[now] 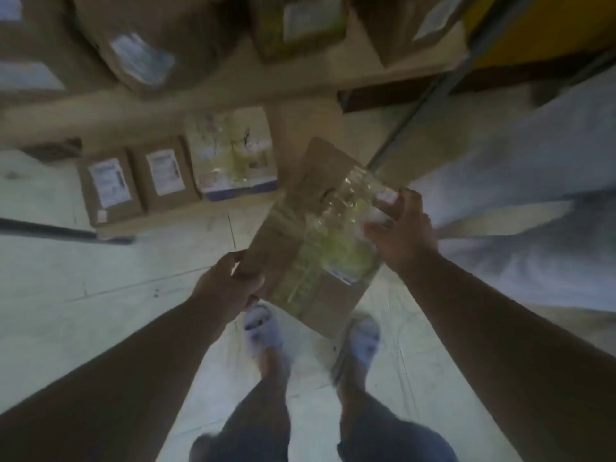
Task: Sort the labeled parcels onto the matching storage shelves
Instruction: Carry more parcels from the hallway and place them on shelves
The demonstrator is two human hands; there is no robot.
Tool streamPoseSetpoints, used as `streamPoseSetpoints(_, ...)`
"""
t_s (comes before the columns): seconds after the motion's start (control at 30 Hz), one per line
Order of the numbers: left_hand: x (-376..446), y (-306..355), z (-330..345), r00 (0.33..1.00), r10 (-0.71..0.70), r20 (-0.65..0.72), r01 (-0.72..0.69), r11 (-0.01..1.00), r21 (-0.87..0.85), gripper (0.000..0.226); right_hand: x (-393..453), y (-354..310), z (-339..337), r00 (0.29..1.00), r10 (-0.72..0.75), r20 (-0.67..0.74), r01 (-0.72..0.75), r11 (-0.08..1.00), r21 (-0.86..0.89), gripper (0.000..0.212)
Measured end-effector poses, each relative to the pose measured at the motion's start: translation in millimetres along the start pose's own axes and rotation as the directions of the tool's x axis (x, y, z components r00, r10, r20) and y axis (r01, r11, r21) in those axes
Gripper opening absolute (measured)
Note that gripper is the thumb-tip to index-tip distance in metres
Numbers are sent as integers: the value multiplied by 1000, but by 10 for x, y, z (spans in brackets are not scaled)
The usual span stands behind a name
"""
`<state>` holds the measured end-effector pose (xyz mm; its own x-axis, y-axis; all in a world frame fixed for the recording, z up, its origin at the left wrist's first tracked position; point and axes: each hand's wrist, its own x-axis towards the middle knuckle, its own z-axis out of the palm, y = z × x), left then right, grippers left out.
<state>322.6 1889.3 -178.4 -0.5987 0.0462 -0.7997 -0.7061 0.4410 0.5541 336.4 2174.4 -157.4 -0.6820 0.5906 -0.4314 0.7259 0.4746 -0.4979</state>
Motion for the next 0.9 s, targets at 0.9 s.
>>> streamPoseSetpoints(0.9,2606,577,1630,976,-154,-151,30,790,-612,30,3130,-262,1448,899,-415,140,438,849,-297,57)
